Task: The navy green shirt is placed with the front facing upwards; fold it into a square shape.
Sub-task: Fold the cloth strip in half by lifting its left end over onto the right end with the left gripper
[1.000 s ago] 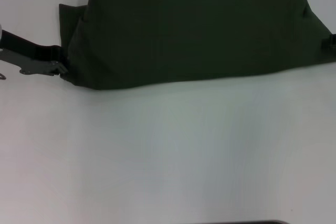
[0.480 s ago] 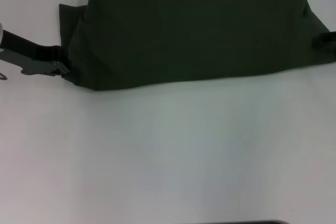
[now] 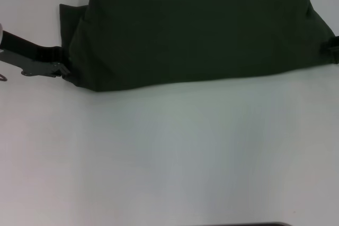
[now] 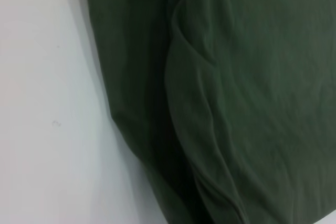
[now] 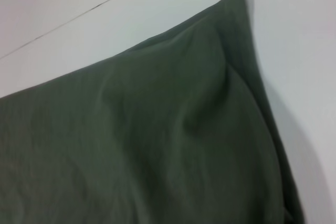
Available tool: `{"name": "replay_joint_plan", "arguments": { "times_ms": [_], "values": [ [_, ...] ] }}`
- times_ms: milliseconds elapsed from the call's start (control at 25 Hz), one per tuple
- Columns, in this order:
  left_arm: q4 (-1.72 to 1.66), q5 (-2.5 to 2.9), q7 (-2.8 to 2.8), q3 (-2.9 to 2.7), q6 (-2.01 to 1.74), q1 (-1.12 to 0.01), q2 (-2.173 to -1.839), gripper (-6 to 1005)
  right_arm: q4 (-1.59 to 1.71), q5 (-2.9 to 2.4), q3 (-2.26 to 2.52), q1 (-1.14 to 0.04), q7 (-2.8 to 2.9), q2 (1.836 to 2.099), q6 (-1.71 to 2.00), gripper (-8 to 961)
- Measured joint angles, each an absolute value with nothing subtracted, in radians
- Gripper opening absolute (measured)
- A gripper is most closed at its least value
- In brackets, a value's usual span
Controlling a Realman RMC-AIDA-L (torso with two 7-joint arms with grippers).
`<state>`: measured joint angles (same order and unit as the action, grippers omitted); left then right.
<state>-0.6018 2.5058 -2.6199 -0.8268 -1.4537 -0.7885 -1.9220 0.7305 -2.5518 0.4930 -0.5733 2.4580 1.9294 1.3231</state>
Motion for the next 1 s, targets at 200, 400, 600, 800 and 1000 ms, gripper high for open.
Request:
{"name": "replay_joint_plan", "arguments": {
  "times_ms": [200, 400, 600, 800, 1000],
  "values": [
    [-0.602, 2.506, -2.621, -0.827, -1.454, -0.789, -1.923, 20, 0.740, -2.556, 0.502, -0.569, 2.474, 1.921, 1.339, 571],
    [-0.603, 2.511, -2.625, -0.827, -1.454, -0.790, -1.924, 20, 0.740, -2.558, 0.505, -0.571, 2.474, 1.918, 1.343, 355],
    [-0.603, 2.512, -2.625, -0.827, -1.455, -0.790, -1.921, 19, 0.741, -2.559, 0.505, -0.574, 2.475, 1.917, 1.347, 144],
    [-0.603, 2.513, -2.619, -0.830, -1.463, -0.786, -1.910, 19, 0.741, -2.560, 0.505, -0.575, 2.476, 1.915, 1.347, 38],
    [-0.605, 2.513, -2.621, -0.827, -1.475, -0.775, -1.900, 19, 0.741, -2.560, 0.513, -0.581, 2.478, 1.915, 1.354, 17]
  ]
}}
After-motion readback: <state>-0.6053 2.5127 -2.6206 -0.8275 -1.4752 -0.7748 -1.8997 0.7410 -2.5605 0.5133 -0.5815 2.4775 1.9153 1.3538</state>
